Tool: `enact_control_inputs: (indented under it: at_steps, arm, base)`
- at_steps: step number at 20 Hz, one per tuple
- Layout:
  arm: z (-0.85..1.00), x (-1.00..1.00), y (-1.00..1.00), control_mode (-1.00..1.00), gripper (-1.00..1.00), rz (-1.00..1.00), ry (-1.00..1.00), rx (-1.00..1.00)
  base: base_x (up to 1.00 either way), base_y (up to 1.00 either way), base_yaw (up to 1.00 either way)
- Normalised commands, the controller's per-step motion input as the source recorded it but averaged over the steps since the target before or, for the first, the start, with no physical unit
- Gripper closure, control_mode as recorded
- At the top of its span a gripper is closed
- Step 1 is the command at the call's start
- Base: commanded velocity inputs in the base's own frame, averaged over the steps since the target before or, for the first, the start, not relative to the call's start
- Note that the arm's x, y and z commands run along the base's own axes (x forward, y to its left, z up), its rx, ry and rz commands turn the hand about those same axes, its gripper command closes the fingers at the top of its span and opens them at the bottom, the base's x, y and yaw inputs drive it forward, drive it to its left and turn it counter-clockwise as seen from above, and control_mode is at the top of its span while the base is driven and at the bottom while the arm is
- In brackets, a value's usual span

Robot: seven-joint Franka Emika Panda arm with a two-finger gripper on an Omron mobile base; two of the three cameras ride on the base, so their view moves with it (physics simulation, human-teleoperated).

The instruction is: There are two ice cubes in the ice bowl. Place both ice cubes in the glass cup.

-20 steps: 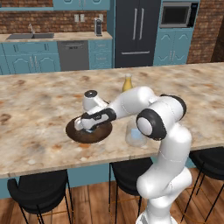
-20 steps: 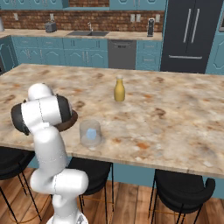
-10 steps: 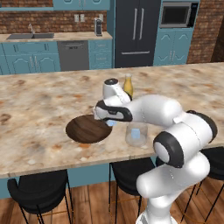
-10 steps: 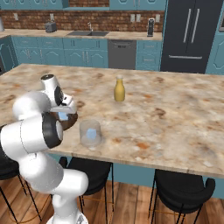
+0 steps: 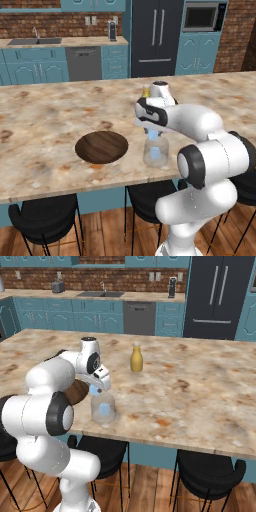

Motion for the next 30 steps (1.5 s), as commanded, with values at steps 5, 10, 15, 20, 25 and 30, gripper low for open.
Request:
enact_control_inputs:
  at_steps: [5,10,15,20,25,30]
  arm:
    - [-0.16,0.00,-0.25,-1.00,1.00,-0.04,0.00,0.00]
    - [-0.34,0.01,-0.38,-1.00,1.00,0.00,-0.01,0.00]
    - [0.00,0.07,-0.03,-1.00,1.00,0.00,-0.01,0.02]
    - [0.00,0.27,0.00,-1.00,1.00,-0.01,0.00,0.00]
    - [0.00,0.08,0.02,-1.00,1.00,0.00,0.00,0.00]
    - [0.00,0.00,0.09,-1.00,1.00,0.00,0.00,0.00]
  base:
    - [0.00,0.00,0.00]
    - [0.00,0.00,0.00]
    - [0.00,0.00,0.00]
    - [0.00,0.00,0.00]
    - [0.00,0.00,0.00]
    - [0.00,0.00,0.00]
